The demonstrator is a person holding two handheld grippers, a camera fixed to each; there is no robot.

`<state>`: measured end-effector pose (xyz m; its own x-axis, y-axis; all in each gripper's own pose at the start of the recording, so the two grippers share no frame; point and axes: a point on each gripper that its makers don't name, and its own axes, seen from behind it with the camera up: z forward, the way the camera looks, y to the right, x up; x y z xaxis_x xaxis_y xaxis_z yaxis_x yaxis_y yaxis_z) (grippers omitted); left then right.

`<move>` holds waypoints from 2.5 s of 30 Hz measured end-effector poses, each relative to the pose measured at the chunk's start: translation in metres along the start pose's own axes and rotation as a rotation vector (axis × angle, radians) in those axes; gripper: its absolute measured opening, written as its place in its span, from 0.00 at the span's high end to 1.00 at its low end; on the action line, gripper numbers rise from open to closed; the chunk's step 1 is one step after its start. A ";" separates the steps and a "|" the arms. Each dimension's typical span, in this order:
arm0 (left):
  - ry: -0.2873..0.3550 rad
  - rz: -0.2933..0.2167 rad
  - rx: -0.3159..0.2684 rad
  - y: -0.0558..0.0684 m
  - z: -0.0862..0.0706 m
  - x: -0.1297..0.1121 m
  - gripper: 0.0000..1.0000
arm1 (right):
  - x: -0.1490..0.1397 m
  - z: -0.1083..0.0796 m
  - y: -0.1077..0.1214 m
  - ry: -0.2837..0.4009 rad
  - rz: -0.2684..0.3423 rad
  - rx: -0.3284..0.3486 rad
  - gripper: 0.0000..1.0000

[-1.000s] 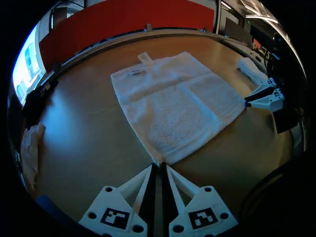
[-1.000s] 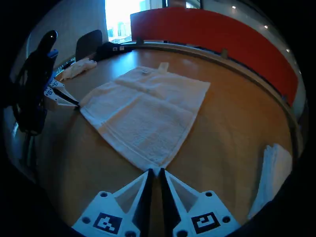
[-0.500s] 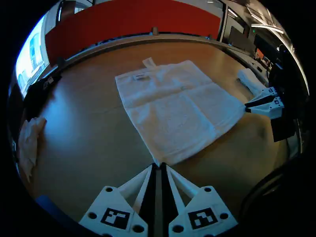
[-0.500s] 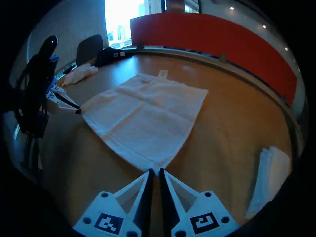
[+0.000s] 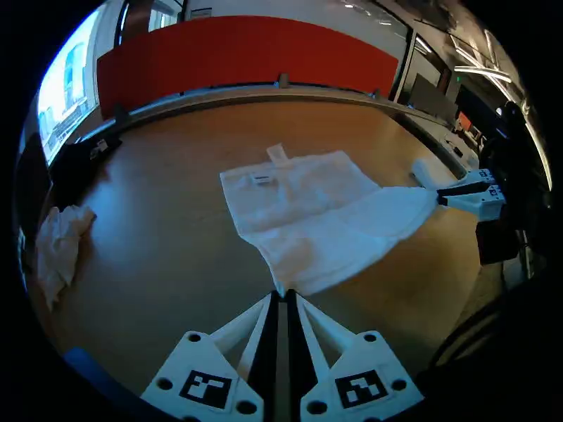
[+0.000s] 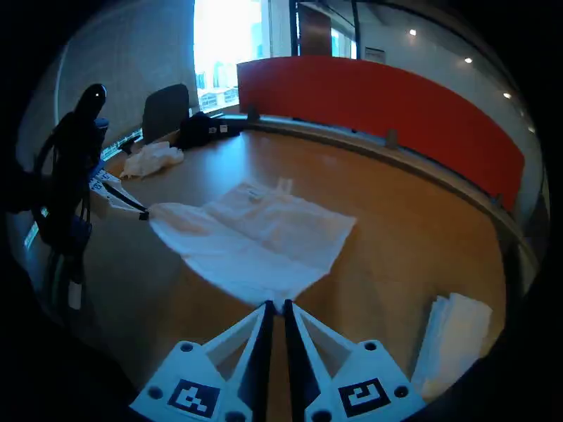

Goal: Fold towel

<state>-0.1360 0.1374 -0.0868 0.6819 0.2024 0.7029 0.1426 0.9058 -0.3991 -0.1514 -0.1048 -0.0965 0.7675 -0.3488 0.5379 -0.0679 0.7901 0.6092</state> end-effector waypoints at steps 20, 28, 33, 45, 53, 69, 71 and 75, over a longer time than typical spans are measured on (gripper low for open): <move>0.030 -0.071 -0.046 0.017 -0.047 0.031 0.91 | 0.034 -0.044 -0.004 0.035 -0.004 0.012 0.89; 0.031 -0.077 -0.039 0.014 -0.036 0.036 0.91 | 0.037 -0.033 0.002 0.031 -0.008 0.009 0.89; 0.034 -0.081 -0.023 0.008 -0.024 0.044 0.91 | 0.041 -0.019 0.011 0.027 -0.002 0.006 0.89; 0.049 -0.085 -0.041 0.009 -0.007 0.055 0.91 | 0.044 -0.001 0.019 0.020 0.004 0.010 0.89; 0.023 -0.030 -0.065 0.021 -0.007 0.041 0.91 | 0.041 -0.003 0.021 0.017 0.001 0.005 0.89; -0.037 0.047 -0.090 0.041 -0.005 0.006 0.07 | 0.039 -0.003 0.021 0.017 -0.019 0.007 0.89; -0.038 0.052 -0.096 0.043 -0.006 0.004 0.07 | 0.039 -0.003 0.021 0.017 -0.020 0.007 0.89; -0.045 0.065 -0.106 0.048 -0.006 -0.003 0.07 | 0.038 -0.004 0.021 0.017 -0.020 0.006 0.89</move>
<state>-0.1270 0.1780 -0.1121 0.6598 0.2781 0.6981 0.1754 0.8463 -0.5029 -0.1208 -0.0995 -0.0655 0.7797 -0.3556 0.5154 -0.0563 0.7800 0.6233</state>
